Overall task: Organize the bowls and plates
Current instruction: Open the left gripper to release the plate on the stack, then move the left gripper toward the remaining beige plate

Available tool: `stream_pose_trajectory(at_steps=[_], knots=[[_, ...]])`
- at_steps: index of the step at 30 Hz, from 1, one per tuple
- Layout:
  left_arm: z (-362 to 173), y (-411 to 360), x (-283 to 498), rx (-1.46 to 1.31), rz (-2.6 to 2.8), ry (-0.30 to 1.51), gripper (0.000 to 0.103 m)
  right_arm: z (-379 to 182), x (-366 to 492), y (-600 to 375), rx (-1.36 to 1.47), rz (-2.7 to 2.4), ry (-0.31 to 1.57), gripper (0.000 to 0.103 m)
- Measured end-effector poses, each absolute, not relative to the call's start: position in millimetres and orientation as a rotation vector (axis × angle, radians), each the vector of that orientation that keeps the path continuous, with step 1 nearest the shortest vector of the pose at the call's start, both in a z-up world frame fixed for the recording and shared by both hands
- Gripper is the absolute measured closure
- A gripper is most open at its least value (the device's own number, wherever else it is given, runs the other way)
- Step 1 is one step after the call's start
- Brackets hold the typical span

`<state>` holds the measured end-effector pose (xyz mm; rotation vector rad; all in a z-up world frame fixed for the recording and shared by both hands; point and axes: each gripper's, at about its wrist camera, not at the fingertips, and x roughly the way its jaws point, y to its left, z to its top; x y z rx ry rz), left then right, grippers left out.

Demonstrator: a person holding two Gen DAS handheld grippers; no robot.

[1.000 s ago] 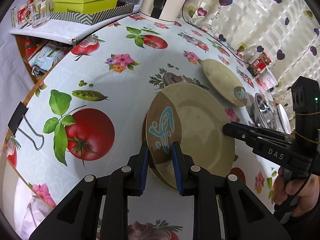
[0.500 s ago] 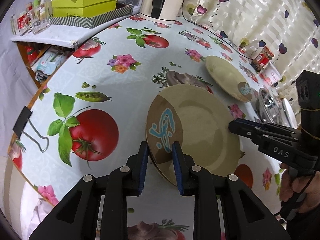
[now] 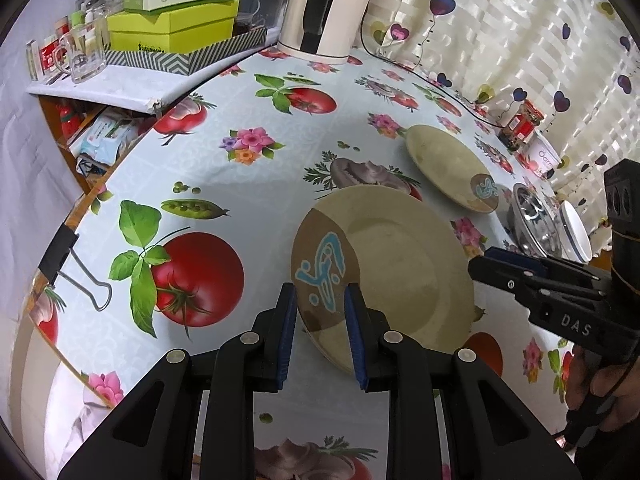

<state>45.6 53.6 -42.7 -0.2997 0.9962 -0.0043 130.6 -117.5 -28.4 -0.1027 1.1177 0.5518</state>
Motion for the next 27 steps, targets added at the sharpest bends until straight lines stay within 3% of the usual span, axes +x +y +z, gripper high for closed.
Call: stream_pose_trajectory(at_steps=[11, 27], knots=[[-32.8, 40.2, 37.1, -0.268, -0.028, 0.981, 0.078, -7.1, 102.8, -121.8, -0.131, 0.535, 1.052, 0.061], [-30.6, 25.2, 36.0, -0.252, -0.053, 0.989, 0.078, -5.3, 83.5, -127.1, -0.165, 0.491, 1.038, 0.059]])
